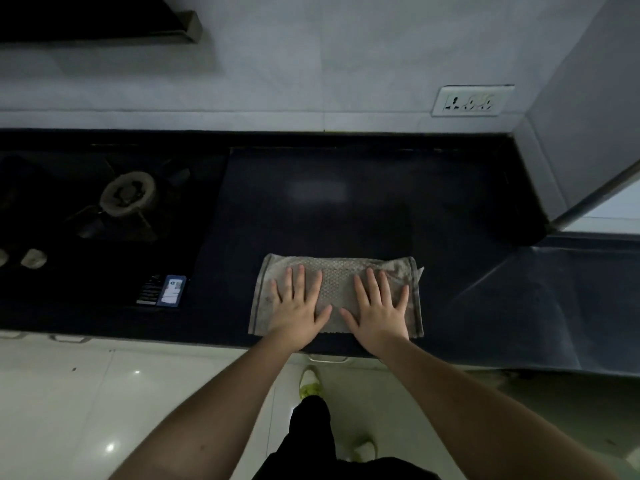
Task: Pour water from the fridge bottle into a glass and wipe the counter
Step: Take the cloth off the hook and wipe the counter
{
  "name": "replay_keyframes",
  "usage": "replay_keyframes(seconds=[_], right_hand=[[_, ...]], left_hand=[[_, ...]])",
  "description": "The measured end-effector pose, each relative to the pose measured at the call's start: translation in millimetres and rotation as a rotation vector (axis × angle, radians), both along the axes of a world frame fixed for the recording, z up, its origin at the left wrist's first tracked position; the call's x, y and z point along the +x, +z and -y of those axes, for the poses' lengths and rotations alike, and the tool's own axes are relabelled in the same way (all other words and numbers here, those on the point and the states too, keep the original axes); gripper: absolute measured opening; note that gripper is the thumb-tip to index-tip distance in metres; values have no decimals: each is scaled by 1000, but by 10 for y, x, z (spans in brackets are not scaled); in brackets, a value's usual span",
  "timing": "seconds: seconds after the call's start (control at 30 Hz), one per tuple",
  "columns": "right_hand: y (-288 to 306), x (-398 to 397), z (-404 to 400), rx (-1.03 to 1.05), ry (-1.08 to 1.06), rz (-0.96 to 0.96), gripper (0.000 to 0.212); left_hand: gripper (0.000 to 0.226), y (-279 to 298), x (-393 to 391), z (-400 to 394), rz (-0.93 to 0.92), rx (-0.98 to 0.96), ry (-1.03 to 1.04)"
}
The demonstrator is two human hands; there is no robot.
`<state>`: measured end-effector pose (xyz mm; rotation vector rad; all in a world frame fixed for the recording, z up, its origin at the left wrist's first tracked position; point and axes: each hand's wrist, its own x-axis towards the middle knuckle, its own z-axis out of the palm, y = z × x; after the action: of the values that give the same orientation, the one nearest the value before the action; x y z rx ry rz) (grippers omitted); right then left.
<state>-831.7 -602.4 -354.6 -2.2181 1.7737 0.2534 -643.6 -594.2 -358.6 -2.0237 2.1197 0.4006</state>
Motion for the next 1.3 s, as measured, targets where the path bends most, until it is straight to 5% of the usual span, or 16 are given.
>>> replay_keyframes(seconds=[0.37, 1.3], right_hand=[[-36, -18, 163, -19, 27, 9, 79], [-53, 64, 2119, -23, 23, -21, 76]], left_hand=[[81, -108, 71, 198, 35, -19, -67], [80, -108, 201, 2208, -31, 12, -123]])
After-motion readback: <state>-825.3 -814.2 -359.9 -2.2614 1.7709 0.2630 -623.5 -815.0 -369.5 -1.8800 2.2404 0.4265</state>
